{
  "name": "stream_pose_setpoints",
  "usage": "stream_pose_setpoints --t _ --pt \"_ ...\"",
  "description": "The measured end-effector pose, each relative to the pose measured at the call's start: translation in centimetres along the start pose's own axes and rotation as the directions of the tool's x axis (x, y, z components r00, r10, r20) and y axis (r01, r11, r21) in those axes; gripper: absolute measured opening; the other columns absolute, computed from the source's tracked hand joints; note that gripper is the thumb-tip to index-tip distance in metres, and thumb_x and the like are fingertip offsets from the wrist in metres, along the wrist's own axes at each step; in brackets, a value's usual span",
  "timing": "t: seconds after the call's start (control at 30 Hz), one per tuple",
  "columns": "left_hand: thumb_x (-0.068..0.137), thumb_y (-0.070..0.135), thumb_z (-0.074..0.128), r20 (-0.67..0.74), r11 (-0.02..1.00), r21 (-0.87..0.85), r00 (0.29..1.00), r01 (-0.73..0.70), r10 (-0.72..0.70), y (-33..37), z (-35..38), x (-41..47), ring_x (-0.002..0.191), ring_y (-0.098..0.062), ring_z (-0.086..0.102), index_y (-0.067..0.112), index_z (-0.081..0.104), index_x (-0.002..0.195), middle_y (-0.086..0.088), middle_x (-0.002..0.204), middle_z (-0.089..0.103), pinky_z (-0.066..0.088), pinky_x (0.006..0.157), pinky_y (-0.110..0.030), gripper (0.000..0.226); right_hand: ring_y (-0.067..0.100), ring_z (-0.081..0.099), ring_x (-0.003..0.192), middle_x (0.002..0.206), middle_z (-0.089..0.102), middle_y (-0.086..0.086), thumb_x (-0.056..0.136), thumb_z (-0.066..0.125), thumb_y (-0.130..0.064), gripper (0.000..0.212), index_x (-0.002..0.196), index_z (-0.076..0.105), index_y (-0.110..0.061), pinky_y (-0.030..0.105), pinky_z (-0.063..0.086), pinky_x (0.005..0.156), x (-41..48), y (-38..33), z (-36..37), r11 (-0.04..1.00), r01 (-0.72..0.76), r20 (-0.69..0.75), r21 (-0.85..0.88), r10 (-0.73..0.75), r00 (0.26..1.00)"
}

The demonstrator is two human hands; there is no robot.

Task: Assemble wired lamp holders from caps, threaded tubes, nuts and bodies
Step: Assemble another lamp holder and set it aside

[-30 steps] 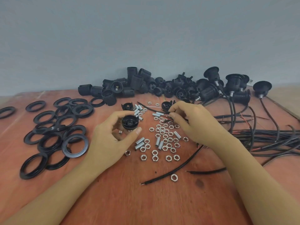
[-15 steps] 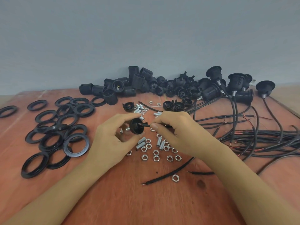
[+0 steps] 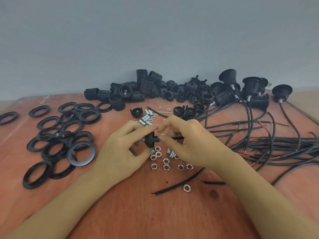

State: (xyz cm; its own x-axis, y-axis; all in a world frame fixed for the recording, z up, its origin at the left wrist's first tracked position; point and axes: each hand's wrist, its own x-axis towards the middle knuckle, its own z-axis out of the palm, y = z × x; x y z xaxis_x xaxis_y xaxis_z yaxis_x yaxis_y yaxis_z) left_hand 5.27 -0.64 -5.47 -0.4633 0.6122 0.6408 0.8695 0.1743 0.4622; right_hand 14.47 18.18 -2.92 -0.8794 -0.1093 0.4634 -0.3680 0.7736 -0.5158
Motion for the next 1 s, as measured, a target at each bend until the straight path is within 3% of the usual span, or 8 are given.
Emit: stream_pose_setpoints --t 0.27,0.43,0.53,0.67,0.73,0.87,0.93,1.0 --pt "0.078 0.026 0.073 0.146 0.999 -0.031 0.989 -0.016 0.021 0.1 -0.8 0.1 0.073 -0.004 0.055 0.019 0.064 0.129 0.019 0.090 0.055 0.046 0.061 -0.023 0.052 0.024 0.043 0.046 0.050 0.047 0.007 0.095 0.058 -0.016 0.016 0.108 0.050 -0.019 0.043 0.038 0.051 -0.1 -0.1 0.2 0.999 -0.010 0.052 0.038 0.008 0.999" --pt "0.083 0.025 0.070 0.229 0.998 -0.067 0.973 -0.021 0.036 0.1 -1.1 0.2 0.079 0.009 0.053 0.009 0.060 0.130 0.033 0.088 0.052 0.037 0.073 -0.007 0.050 0.017 0.040 0.046 0.049 0.045 0.001 0.096 0.058 -0.014 0.014 0.104 0.050 -0.022 0.023 0.032 0.048 -0.1 -0.3 0.2 0.997 -0.012 0.024 0.075 0.010 1.000" --pt "0.085 0.042 0.060 0.237 0.999 -0.046 0.971 -0.010 0.020 0.4 -1.1 0.3 0.079 0.008 0.053 0.014 0.060 0.130 0.032 0.087 0.051 0.036 0.070 -0.008 0.053 0.016 0.040 0.045 0.049 0.042 -0.004 0.097 0.056 -0.011 0.012 0.106 0.052 -0.017 0.024 0.032 0.047 -0.1 -0.6 0.2 0.995 -0.005 0.014 0.099 0.004 1.000" --pt "0.086 0.048 0.058 0.247 1.000 -0.026 0.969 0.000 0.006 0.4 -1.0 0.2 0.071 0.001 0.051 0.028 0.057 0.134 0.028 0.082 0.049 0.037 0.062 -0.014 0.052 0.026 0.047 0.047 0.052 0.050 0.004 0.100 0.050 -0.009 0.013 0.112 0.051 -0.012 0.043 0.037 0.047 -0.1 -1.0 0.3 0.995 0.014 0.021 0.098 -0.016 1.000" --pt "0.086 0.047 0.059 0.235 1.000 -0.012 0.972 -0.023 0.025 0.3 -1.1 0.2 0.068 0.000 0.049 0.030 0.053 0.138 0.026 0.080 0.048 0.037 0.059 -0.013 0.054 0.023 0.043 0.047 0.055 0.048 0.001 0.101 0.048 -0.009 0.014 0.115 0.051 -0.010 0.040 0.036 0.047 -0.1 -1.1 0.4 0.994 0.019 0.004 0.111 -0.020 1.000" --pt "0.090 0.052 0.054 0.212 0.998 0.026 0.976 -0.061 0.054 0.6 -1.1 0.3 0.069 -0.002 0.047 0.035 0.042 0.144 0.025 0.083 0.046 0.039 0.056 -0.016 0.058 0.010 0.047 0.056 0.074 0.055 0.000 0.098 0.044 -0.003 0.026 0.122 0.049 -0.010 0.014 0.037 0.057 -0.3 -1.2 0.6 0.980 -0.008 -0.024 0.199 0.012 1.000" --pt "0.092 0.055 0.050 0.212 0.997 0.028 0.975 -0.073 0.065 0.8 -1.1 0.2 0.071 -0.003 0.047 0.035 0.037 0.147 0.027 0.088 0.045 0.039 0.058 -0.014 0.060 0.010 0.049 0.063 0.078 0.056 -0.002 0.088 0.041 -0.004 0.039 0.124 0.048 -0.017 0.015 0.041 0.066 -0.3 -1.3 0.6 0.978 -0.008 -0.016 0.207 0.012 1.000" --pt "0.093 0.057 0.047 0.186 0.998 0.027 0.981 -0.065 0.059 0.9 -1.1 0.1 0.070 -0.006 0.046 0.033 0.036 0.148 0.024 0.089 0.045 0.039 0.061 -0.016 0.060 0.015 0.052 0.066 0.089 0.053 -0.014 0.083 0.040 -0.012 0.044 0.124 0.047 -0.027 0.028 0.046 0.065 -0.3 -1.2 0.5 0.981 -0.038 -0.007 0.188 0.040 0.999"
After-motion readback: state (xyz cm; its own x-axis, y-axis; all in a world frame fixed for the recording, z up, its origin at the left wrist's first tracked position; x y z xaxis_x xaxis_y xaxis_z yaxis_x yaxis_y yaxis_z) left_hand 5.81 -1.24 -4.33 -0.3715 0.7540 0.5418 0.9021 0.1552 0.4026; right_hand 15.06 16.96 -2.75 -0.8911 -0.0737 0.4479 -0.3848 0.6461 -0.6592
